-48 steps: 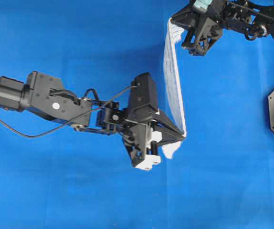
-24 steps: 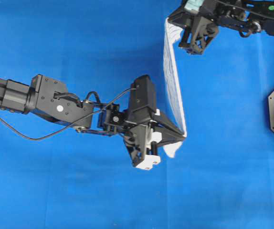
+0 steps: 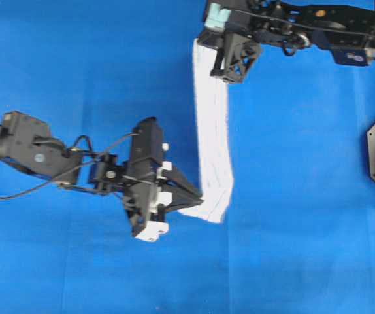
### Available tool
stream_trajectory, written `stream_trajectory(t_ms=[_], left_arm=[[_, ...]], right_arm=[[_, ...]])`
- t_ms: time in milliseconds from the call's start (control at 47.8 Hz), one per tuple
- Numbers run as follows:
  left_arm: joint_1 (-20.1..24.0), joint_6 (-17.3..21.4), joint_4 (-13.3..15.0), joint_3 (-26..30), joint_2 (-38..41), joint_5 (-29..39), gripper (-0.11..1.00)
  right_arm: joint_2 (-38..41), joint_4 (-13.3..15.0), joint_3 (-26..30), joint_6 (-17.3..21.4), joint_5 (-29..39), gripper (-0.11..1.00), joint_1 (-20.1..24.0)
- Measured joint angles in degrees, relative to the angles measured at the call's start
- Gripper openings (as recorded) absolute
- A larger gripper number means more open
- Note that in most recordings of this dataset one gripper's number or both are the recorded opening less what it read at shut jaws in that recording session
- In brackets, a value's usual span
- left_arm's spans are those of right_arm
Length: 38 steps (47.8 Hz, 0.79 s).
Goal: Fold the blue towel.
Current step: 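Lift the strip and rotate it vertical, right gripper moving to top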
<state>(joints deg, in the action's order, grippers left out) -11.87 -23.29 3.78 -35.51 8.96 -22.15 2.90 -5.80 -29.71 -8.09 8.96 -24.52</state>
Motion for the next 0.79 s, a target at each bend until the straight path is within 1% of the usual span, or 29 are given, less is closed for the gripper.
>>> stream_trajectory(t_ms=[105, 167, 356, 418, 439, 523, 586, 628, 649, 690, 732, 753, 795], left_arm=[[-0.26, -2.81, 0.09, -2.9, -2.02, -0.18, 0.02], [-0.35, -3.69, 0.09, -4.48, -2.81, -0.26, 0.02], [-0.35, -3.78, 0.09, -5.19, -2.99, -0.26, 0.02], [-0.44, -3.87, 0.09, -5.19, -2.99, -0.26, 0.02], [-0.44, -3.78, 0.09, -5.19, -3.08, -0.26, 0.02], [-0.44, -3.87, 0.09, -5.19, -2.99, -0.26, 0.02], [-0.53, -4.22, 0.0, -5.19, -2.99, -0.26, 0.03], [-0.53, -4.66, 0.09, -5.19, -2.99, -0.09, 0.07], [-0.53, -4.57, 0.0, -5.19, -2.99, 0.09, 0.11], [-0.53, -4.66, 0.09, -5.19, -2.99, 0.44, 0.23], [-0.44, -4.75, 0.35, -5.01, -2.99, 0.62, 0.36], [-0.53, -4.75, 0.53, -5.01, -2.99, 0.79, 0.42], [-0.44, -4.66, 0.7, -5.01, -2.99, 0.88, 0.56]], right_arm=[[1.85, 0.0, 1.76, 0.0, 0.0, 0.01, 0.26], [3.16, -0.09, 2.72, 0.0, 0.0, 0.01, 0.26], [5.89, -0.09, 4.75, 0.0, -0.09, 0.02, 0.7], [6.06, 0.0, 5.01, 0.0, 0.0, 0.06, 0.88], [6.15, 0.0, 5.1, -0.09, 0.0, 0.08, 0.97], [6.15, -0.09, 5.27, -0.53, -0.09, 0.26, 1.05], [6.15, 0.0, 5.36, -0.53, -0.09, 0.45, 0.97], [6.15, 0.0, 5.36, -0.44, -0.09, 0.58, 0.88], [6.15, 0.09, 5.36, -0.53, -0.18, 0.64, 0.88], [6.24, 0.18, 5.36, -0.44, -0.26, 0.78, 0.79], [6.24, 0.44, 5.36, -0.53, -0.44, 0.86, 0.7], [6.24, 0.53, 5.36, -0.44, -0.53, 0.89, 0.7], [6.15, 0.88, 5.36, -0.44, -0.79, 0.89, 0.7]])
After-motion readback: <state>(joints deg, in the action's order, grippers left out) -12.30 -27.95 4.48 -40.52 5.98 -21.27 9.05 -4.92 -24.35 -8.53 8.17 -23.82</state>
